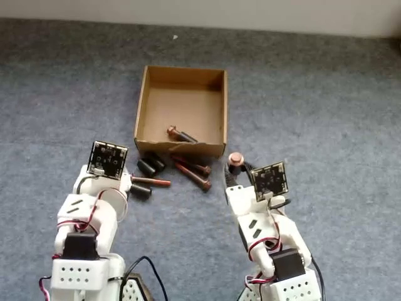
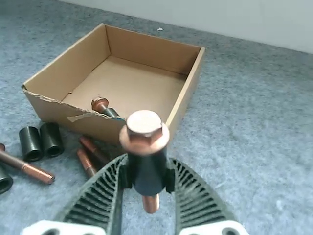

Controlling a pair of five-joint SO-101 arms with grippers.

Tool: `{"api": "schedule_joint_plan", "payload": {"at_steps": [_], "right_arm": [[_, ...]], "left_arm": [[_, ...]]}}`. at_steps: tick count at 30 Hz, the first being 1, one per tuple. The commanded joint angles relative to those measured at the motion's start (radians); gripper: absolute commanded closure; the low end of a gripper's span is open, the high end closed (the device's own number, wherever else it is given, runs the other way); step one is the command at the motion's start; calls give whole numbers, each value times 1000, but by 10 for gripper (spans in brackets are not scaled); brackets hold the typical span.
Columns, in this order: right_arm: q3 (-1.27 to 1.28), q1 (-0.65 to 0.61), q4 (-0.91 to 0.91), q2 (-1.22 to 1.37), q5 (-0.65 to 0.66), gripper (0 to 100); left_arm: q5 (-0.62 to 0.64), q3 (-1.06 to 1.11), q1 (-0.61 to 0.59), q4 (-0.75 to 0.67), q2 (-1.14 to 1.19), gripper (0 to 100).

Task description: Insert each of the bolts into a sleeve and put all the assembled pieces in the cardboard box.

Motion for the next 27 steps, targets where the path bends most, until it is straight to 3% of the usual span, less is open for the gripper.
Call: {"api": "schedule_joint_plan", "payload": {"at_steps": [1, 10, 15, 27], "right_arm": [[-65, -8, 59, -7, 6, 993], [-289, -111, 128, 59, 12, 992], [-478, -120, 70, 374, 12, 992], [-875, -120, -291, 1199, 14, 992]], "left_arm": [[-18, 67, -25, -2, -10, 993], [-18, 87, -22, -2, -12, 990], [-18, 87, -25, -2, -12, 990], [-18, 87, -27, -2, -12, 990]]}}
